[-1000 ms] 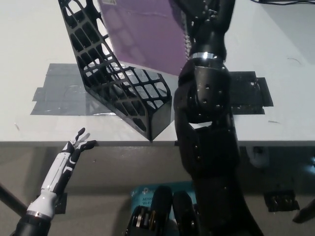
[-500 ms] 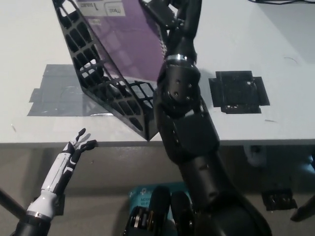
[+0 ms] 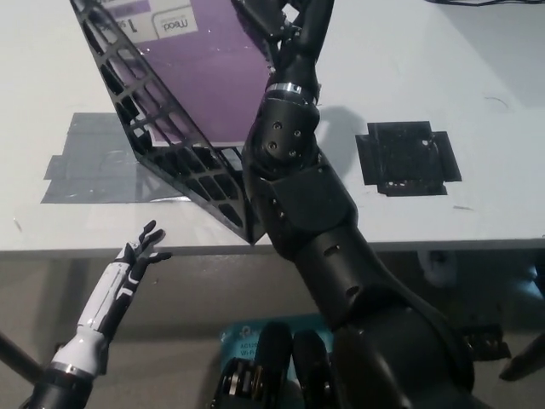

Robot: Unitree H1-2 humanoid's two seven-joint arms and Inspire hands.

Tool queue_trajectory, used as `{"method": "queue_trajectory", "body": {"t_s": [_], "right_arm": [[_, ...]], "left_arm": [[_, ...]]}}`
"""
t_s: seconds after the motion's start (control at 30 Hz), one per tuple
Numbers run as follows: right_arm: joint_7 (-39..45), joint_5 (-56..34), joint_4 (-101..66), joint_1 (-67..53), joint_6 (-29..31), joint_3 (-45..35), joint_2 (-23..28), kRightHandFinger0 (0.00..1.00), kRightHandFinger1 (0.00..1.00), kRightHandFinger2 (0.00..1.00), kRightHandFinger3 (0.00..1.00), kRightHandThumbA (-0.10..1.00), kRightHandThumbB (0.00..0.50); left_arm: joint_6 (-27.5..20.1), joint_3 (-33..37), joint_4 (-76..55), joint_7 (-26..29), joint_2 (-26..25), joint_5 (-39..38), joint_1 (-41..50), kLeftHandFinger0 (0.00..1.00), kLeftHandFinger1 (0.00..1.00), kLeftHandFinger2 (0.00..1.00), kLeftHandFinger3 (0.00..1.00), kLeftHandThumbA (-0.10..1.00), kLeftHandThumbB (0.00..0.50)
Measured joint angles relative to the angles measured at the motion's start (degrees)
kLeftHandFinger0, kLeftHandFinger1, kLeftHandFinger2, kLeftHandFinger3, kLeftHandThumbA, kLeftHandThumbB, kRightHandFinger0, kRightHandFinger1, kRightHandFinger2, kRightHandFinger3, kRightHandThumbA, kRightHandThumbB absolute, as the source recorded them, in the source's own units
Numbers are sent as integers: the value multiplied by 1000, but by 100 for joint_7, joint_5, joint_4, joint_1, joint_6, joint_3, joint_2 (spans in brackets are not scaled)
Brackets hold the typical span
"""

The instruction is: A person hands a notebook to the robot and the robot grabs it with its right hand and places it in the magazine stand kept in the centre of the desk infront of it.

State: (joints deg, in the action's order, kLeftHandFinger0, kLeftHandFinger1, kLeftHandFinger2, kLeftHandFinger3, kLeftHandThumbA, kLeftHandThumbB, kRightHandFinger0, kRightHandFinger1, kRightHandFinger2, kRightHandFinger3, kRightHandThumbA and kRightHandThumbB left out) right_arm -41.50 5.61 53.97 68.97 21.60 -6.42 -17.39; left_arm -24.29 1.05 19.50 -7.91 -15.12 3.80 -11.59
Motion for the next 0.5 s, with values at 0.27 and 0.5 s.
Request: {"method": "queue_trajectory", "body": {"t_s": [0.27,0.5], "right_arm": [[-328,-101,-117,12,2,64,-109,0,0,98,258,1000,0],[-449,-519,-584,-60,1,587,-166,1000,1000,1000,1000,1000,363]], "left_arm": [[20,43,-23,-3,0,0,-26,1000,1000,1000,1000,1000,500],[36,71,-84,-4,-1,3,-39,1000,1000,1000,1000,1000,500]]}}
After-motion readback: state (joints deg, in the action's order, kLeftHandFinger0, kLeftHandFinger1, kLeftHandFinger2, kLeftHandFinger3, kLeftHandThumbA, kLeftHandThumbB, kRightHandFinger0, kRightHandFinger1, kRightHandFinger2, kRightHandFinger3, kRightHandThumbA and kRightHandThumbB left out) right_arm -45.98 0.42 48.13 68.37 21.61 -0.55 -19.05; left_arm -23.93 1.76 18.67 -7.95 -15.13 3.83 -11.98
